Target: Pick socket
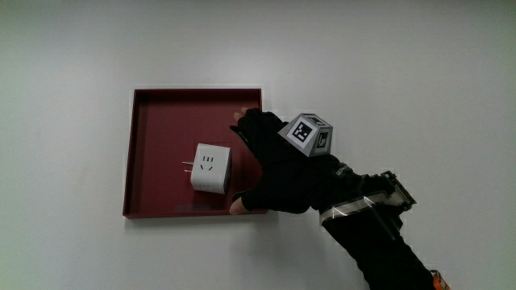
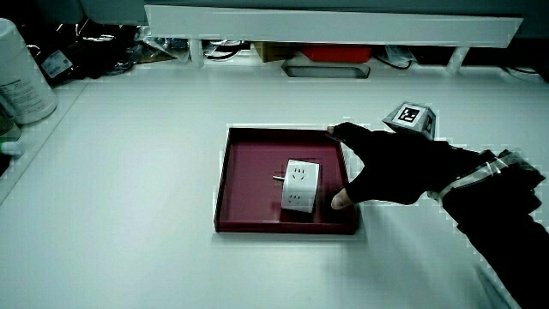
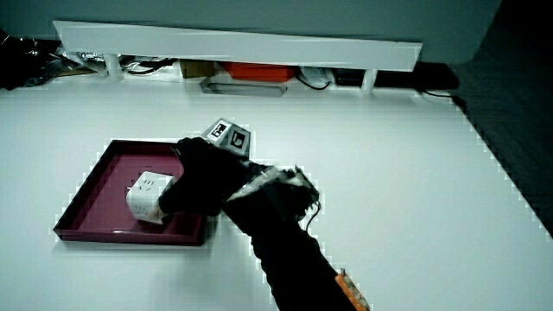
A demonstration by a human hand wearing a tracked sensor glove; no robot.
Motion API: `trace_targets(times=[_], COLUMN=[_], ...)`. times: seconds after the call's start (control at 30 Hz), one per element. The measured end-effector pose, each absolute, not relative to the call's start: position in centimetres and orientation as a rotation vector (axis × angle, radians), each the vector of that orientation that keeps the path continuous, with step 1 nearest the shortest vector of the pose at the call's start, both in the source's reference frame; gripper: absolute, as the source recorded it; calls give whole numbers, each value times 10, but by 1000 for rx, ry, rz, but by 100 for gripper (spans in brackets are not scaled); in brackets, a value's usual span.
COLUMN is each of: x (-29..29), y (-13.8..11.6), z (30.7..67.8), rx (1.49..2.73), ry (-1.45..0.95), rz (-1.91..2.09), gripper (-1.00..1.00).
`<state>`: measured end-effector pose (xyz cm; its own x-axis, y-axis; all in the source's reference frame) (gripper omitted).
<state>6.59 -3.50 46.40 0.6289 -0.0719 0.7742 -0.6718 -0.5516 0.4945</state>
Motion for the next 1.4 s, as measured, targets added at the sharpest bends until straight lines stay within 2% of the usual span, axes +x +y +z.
trace_targets(times=[0.37,0.67,0.7,1.0,1.17,1.4], x=[50,38,38,35,37,37], y=[-33,-30,-30,-28,-27,-27], z=[494,495,505,509,505,505], rx=[1981,1958,1974,1993,2052,2063], ry=[-544,-548,-532,-526,-531,-520], rz=[900,917,897,924,986,1017], gripper=[0,0,0,0,28,67])
